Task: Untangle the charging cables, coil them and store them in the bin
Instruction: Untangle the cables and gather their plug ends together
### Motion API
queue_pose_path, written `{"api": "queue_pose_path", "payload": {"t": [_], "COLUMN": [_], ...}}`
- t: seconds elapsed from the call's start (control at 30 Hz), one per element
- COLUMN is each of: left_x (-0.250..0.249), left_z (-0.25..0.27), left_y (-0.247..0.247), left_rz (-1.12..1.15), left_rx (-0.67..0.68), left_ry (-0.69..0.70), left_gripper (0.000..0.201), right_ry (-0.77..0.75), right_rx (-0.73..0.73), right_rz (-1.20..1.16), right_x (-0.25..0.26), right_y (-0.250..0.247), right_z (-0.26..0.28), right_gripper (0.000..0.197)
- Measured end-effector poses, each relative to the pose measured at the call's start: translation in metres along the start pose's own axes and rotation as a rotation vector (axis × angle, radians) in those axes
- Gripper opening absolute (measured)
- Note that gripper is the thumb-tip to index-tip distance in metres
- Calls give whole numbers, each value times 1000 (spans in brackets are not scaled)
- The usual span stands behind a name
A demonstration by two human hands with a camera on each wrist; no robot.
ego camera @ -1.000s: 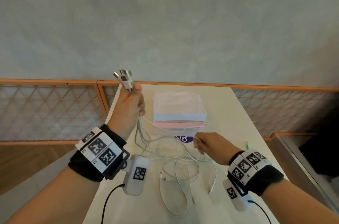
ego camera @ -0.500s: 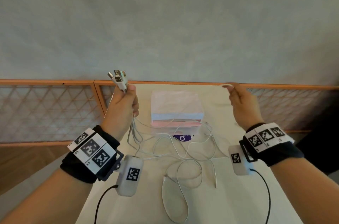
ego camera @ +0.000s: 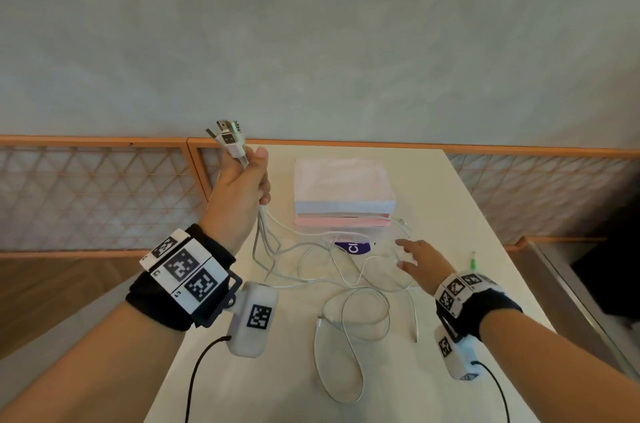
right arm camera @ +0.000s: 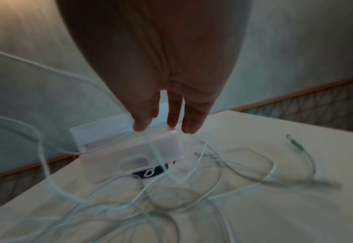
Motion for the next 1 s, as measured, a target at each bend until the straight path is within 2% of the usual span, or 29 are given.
{"api": "queue_pose_path", "payload": {"t": [0.07, 0.13, 0.17, 0.2, 0.27, 0.33, 0.5, 0.57, 0.63, 0.73, 0.9, 1.0], "left_x": [5, 8, 10, 10, 11, 12, 15, 17, 17, 18, 21, 21], "left_z": [1, 2, 3, 4, 6, 8, 13, 15, 18, 21, 25, 26], "left_y": [-1, -1, -1, -1, -1, -1, -5, -6, -7, -9, -15, -16], "left_rz": [-21, -28, -27, -28, -46, -62, -77, -81, -88, -101, -125, -115], "left_rx": [-7, -11, -10, -6, -1, -12, -43, -48, -50, -50, -68, -66], "left_ry": [3, 4, 1, -2, -8, -20, -27, -30, -34, -37, -45, -56], "left_gripper": [15, 15, 16, 16, 16, 17, 20, 19, 16, 15, 18, 17], "right_ry": [-43, -139, -193, -238, -308, -356, -231, -199, -181, -122, -43, -50], "right_rx": [-84, -203, -211, -170, 4, 151, 380, 420, 413, 364, 291, 260], "right_rz": [-15, -48, -70, -82, -47, 78, 212, 255, 260, 260, 157, 65], "right_x": [4, 15, 22, 30, 44, 51, 48, 47, 48, 47, 43, 41], "right_y": [17, 30, 36, 42, 57, 76, 114, 123, 130, 135, 136, 131], "right_z": [5, 15, 21, 27, 36, 39, 36, 34, 30, 28, 31, 30], "right_gripper": [53, 37, 26, 17, 9, 13, 34, 39, 33, 14, 28, 21]}}
Point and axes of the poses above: each hand's wrist, its own z-axis away from the middle knuckle, its own y-axis out of the palm, x = y × z, the point moved 2 cm from there along -z, towards the middle knuckle, and after that the axes turned 1 degree about x, right-handed, at the moved point
